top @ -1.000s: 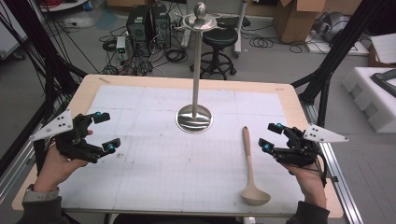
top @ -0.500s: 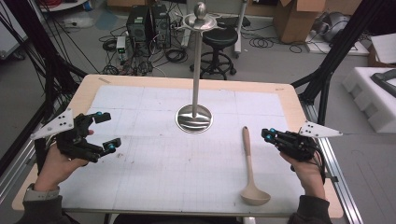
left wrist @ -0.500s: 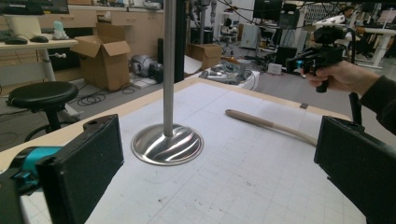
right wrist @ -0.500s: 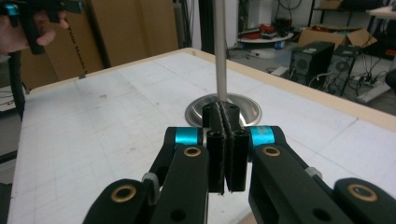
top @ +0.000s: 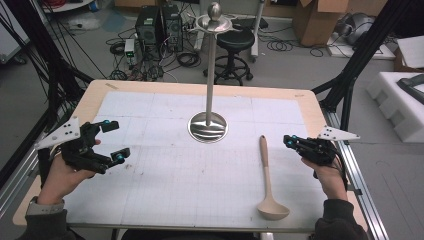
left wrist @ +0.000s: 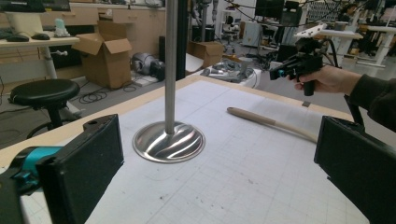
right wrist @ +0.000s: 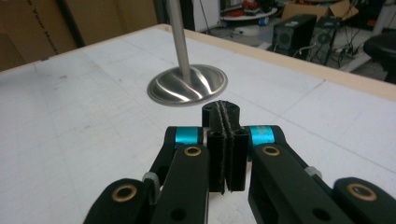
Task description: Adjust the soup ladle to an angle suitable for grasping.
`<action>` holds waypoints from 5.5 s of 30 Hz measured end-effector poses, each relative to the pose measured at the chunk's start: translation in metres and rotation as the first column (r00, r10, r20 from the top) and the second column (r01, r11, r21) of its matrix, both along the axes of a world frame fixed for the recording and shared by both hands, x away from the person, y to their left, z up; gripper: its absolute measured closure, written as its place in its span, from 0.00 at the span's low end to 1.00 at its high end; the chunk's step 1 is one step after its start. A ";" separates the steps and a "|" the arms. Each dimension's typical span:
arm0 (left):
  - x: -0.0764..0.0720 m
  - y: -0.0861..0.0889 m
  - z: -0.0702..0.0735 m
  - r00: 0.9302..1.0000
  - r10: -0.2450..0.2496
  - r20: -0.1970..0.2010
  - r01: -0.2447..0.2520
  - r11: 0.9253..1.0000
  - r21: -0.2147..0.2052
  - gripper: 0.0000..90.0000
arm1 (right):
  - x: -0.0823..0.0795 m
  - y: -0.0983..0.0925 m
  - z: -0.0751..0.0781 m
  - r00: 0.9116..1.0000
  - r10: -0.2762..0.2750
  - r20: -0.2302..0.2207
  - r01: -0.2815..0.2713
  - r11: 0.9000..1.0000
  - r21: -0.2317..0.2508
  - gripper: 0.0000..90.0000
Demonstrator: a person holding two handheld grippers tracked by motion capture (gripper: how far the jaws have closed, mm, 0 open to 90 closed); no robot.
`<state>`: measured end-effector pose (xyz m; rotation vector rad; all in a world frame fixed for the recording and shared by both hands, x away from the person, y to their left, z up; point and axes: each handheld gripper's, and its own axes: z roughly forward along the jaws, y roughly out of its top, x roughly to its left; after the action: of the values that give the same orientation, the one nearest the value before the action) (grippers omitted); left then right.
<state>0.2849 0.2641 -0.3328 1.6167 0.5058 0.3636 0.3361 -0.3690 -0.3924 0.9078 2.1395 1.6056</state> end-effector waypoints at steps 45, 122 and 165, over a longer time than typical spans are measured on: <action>0.000 0.000 -0.006 1.000 0.006 -0.026 -0.005 1.000 0.027 0.02 | 0.066 0.025 -0.056 0.979 0.000 -0.202 -0.045 0.975 -0.219 1.00; 0.001 0.002 -0.007 1.000 0.020 -0.022 -0.020 0.999 0.035 0.02 | 0.063 0.111 -0.054 0.939 0.228 -0.257 -0.305 0.899 -0.316 1.00; 0.000 0.003 -0.008 0.999 0.024 -0.028 -0.023 0.999 0.036 0.02 | 0.053 0.147 -0.051 0.900 0.327 -0.289 -0.414 0.846 -0.334 1.00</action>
<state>0.2850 0.2674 -0.3405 1.6534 0.5428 0.3698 0.3890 -0.2224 -0.4431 0.5853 2.8017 1.1878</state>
